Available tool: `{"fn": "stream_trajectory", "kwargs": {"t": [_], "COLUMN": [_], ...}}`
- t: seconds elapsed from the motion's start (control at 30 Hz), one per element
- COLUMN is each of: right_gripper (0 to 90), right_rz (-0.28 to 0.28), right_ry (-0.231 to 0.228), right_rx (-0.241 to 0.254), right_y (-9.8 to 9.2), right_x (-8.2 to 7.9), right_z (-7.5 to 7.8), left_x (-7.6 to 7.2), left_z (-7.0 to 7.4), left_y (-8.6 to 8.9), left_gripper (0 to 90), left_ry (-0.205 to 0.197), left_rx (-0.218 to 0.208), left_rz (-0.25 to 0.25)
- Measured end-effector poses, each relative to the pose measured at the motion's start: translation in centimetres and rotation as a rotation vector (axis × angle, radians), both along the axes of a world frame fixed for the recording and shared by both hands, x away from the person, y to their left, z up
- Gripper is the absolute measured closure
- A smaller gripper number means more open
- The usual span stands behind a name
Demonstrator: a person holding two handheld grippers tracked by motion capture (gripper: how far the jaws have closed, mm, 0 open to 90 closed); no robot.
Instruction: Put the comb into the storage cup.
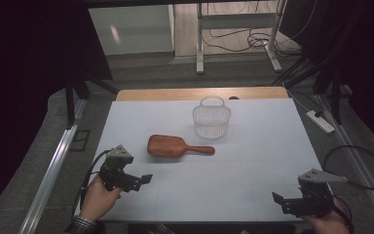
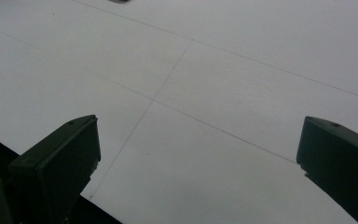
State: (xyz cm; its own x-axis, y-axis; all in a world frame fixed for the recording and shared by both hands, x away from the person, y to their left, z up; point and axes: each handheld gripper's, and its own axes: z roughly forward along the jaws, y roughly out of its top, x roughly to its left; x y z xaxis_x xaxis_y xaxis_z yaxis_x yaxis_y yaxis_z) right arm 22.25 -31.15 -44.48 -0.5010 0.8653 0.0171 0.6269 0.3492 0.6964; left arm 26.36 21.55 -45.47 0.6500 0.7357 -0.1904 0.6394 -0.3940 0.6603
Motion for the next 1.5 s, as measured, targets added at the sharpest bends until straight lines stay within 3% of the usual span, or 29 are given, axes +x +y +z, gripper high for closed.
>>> {"fn": "stream_trajectory", "kwargs": {"t": [0.33,0.93,1.2,1.5], "right_gripper": [0.0,0.0,0.0,0.0], "right_rz": [0.004,0.036,0.040,0.049], "right_ry": [0.000,0.002,0.001,0.021], "right_rx": [0.000,-0.045,-0.023,-0.044], "right_y": [0.0,0.6,1.0,1.3], "right_x": [0.0,0.0,0.3,0.5], "right_z": [0.0,-0.1,0.0,-0.3], "left_x": [1.4,3.9,5.0,6.5], "left_z": [0.2,0.6,0.6,0.5], "left_y": [-1.5,-3.1,-3.9,-5.4], "left_gripper": [0.0,0.0,0.0,0.0], "left_ry": [0.007,0.000,-0.003,0.011], "left_rx": [0.033,0.023,0.030,0.023], "left_rz": [-0.029,-0.065,-0.080,-0.091]}}
